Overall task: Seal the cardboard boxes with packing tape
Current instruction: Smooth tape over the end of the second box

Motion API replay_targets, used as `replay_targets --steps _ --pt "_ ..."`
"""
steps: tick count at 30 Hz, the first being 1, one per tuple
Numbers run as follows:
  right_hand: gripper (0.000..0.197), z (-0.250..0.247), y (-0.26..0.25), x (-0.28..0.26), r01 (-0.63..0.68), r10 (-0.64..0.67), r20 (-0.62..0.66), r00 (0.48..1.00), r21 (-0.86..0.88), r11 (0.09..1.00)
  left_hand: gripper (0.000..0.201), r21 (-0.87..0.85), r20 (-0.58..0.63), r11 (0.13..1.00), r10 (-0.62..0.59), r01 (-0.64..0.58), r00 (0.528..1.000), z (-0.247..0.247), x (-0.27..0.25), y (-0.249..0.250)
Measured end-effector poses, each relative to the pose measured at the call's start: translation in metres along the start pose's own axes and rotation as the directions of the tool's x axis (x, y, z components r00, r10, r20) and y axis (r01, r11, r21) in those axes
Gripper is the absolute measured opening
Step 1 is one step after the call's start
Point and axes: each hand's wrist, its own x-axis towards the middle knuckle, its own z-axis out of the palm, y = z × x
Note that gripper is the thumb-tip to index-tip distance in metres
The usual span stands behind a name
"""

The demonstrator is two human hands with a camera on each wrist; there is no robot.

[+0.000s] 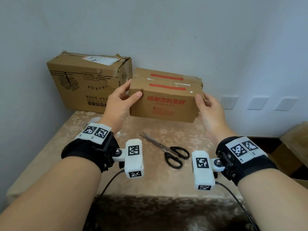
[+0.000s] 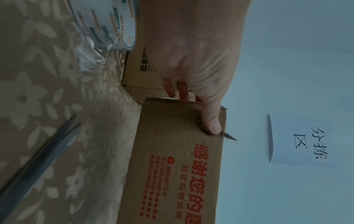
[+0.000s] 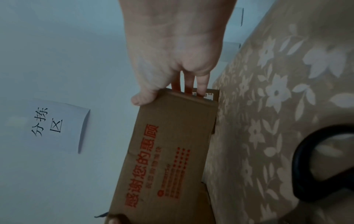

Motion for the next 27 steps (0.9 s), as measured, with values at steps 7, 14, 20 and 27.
replay_targets --steps 7,14,20,27 --pt "0.017 -0.002 -0.003 0.001 0.065 -0.065 -0.018 0.998 0.011 0.998 0.039 0.117 -0.051 0.991 0.073 -0.067 0.996 -0.004 0.003 -0.003" --pt "0.044 0.000 -0.008 0.002 -0.094 0.077 0.130 0.989 0.135 0.986 0.039 0.486 0.054 0.869 0.080 -0.096 0.995 -0.002 0.002 -0.007" --pt "0.062 0.007 -0.016 0.003 -0.006 0.034 -0.091 0.995 0.297 0.955 0.035 0.478 0.026 0.878 0.026 -0.035 0.999 0.005 0.007 0.002" --pt "0.075 0.045 -0.017 -0.017 -0.105 0.120 0.368 0.922 -0.062 0.993 0.035 0.662 0.108 0.749 -0.137 0.032 0.985 0.032 -0.013 0.000"
